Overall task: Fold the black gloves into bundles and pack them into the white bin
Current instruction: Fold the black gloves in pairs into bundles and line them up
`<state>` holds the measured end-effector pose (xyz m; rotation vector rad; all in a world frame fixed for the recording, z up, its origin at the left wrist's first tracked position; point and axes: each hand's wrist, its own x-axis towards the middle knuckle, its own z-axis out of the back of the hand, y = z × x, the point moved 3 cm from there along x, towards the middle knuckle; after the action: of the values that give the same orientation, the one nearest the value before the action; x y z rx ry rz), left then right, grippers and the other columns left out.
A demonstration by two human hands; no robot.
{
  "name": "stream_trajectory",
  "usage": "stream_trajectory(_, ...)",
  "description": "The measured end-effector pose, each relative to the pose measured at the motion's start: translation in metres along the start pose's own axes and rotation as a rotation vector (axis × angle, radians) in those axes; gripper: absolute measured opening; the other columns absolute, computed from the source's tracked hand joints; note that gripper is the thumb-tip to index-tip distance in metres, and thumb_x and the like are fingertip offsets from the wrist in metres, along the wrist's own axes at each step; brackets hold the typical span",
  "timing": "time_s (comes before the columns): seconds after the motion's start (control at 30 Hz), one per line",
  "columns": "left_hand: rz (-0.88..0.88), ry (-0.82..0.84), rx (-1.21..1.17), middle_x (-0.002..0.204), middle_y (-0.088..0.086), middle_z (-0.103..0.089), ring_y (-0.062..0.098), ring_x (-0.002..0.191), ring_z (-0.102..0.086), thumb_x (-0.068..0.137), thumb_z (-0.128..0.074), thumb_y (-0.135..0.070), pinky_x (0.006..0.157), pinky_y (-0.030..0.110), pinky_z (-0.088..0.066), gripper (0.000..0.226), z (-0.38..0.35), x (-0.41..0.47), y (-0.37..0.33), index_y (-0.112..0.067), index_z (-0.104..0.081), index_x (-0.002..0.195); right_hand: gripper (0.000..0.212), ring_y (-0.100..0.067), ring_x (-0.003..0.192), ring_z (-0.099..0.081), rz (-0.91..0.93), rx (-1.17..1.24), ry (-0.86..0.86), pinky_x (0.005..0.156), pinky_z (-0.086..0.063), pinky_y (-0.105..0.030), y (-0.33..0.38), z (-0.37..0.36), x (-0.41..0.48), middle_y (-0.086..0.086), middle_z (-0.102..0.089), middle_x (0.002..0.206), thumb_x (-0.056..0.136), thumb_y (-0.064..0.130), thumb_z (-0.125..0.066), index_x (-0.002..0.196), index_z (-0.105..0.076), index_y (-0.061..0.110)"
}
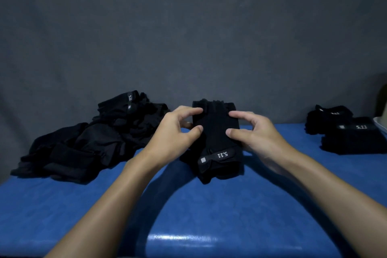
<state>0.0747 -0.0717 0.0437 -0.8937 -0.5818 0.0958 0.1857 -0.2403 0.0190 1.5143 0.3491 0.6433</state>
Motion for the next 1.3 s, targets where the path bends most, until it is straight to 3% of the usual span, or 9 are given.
stream_trajectory(0.2, 0.042, 0.060, 0.086, 0.117, -0.012, -0.060, 0.012, 0.090, -0.068, 0.093, -0.067, -0.015, 0.082, 0.025, -0.055, 0.043, -0.005, 0.006, 0.019, -0.025, -0.059, 0.135, 0.057, -0.009, 0.082, -0.068, 0.004, -0.293, 0.012, 0.069, -0.053, -0.020, -0.006, -0.008, 0.006, 0.008, -0.049, 0.130, 0.082, 0.015, -0.075, 0.134, -0.052, 0.014)
stream_trajectory(0.33, 0.075, 0.138, 0.201, 0.120, -0.020, -0.052, 0.007, 0.089, -0.066, 0.094, -0.066, -0.024, 0.075, 0.013, -0.049, 0.046, -0.013, 0.007, 0.034, -0.026, -0.056, 0.138, 0.057, -0.014, 0.112, -0.059, -0.045, -0.458, 0.074, 0.097, -0.049, -0.029, -0.013, -0.007, 0.008, 0.008, -0.047, 0.131, 0.082, 0.025, -0.075, 0.134, -0.052, 0.018)
stream_trajectory(0.47, 0.137, 0.179, 0.248, 0.116, -0.024, -0.049, 0.007, 0.090, -0.063, 0.095, -0.065, -0.028, 0.074, 0.009, -0.047, 0.048, -0.015, 0.005, 0.041, -0.028, -0.052, 0.141, 0.047, -0.010, 0.106, -0.063, -0.080, -0.455, 0.118, 0.092, -0.050, -0.025, -0.019, -0.010, 0.007, 0.003, -0.061, 0.122, 0.085, 0.024, -0.072, 0.129, -0.056, 0.020)
stream_trajectory(0.6, 0.163, 0.206, 0.277, 0.118, -0.025, -0.048, 0.005, 0.100, -0.060, 0.093, -0.065, -0.034, 0.101, 0.036, -0.047, 0.050, -0.016, 0.003, 0.043, -0.032, -0.051, 0.141, 0.057, -0.013, 0.106, -0.061, -0.084, -0.486, 0.081, 0.089, -0.045, -0.024, -0.022, -0.005, 0.009, -0.004, -0.062, 0.120, 0.084, 0.030, -0.073, 0.135, -0.053, 0.017)
stream_trajectory(0.77, 0.151, 0.218, 0.290, 0.115, -0.025, -0.049, 0.007, 0.099, -0.059, 0.088, -0.066, -0.038, 0.107, 0.050, -0.040, 0.044, -0.019, 0.000, 0.050, -0.040, -0.056, 0.131, 0.045, -0.004, 0.087, -0.062, -0.036, -0.528, 0.032, 0.082, -0.048, -0.018, -0.021, 0.001, 0.001, 0.004, -0.050, 0.125, 0.083, 0.029, -0.074, 0.125, -0.061, 0.016)
stream_trajectory(0.9, 0.142, 0.197, 0.296, 0.125, -0.017, -0.045, 0.012, 0.106, -0.055, 0.093, -0.066, -0.035, 0.110, 0.048, -0.037, 0.046, -0.020, 0.000, 0.049, -0.027, -0.057, 0.137, 0.037, 0.004, 0.060, -0.054, 0.003, -0.451, 0.020, 0.063, -0.042, -0.007, -0.020, -0.001, -0.004, 0.004, -0.051, 0.114, 0.083, 0.019, -0.075, 0.118, -0.065, 0.012)
stream_trajectory(1.1, 0.128, 0.148, 0.223, 0.123, -0.014, -0.046, 0.008, 0.104, -0.053, 0.096, -0.063, -0.030, 0.097, 0.022, -0.039, 0.045, -0.019, -0.002, 0.041, -0.019, -0.057, 0.139, 0.032, -0.007, 0.087, -0.059, 0.000, -0.408, 0.029, 0.073, -0.045, -0.018, -0.020, -0.004, -0.005, 0.008, -0.052, 0.129, 0.081, 0.016, -0.077, 0.111, -0.069, 0.011)
stream_trajectory(1.2, 0.141, 0.184, 0.236, 0.124, -0.011, -0.047, 0.006, 0.101, -0.052, 0.096, -0.063, -0.030, 0.093, 0.019, -0.037, 0.043, -0.020, -0.006, 0.045, -0.019, -0.058, 0.137, 0.034, -0.010, 0.107, -0.058, -0.028, -0.446, 0.038, 0.093, -0.048, -0.027, -0.024, -0.003, -0.004, 0.009, -0.051, 0.130, 0.082, 0.019, -0.076, 0.114, -0.068, 0.011)
stream_trajectory(1.3, 0.157, 0.203, 0.236, 0.127, -0.010, -0.047, 0.006, 0.103, -0.053, 0.097, -0.061, -0.031, 0.093, 0.018, -0.036, 0.042, -0.019, -0.009, 0.048, -0.019, -0.058, 0.137, 0.034, -0.009, 0.111, -0.056, -0.040, -0.469, 0.049, 0.088, -0.046, -0.026, -0.024, -0.004, -0.005, 0.011, -0.051, 0.129, 0.085, 0.022, -0.073, 0.116, -0.067, 0.011)
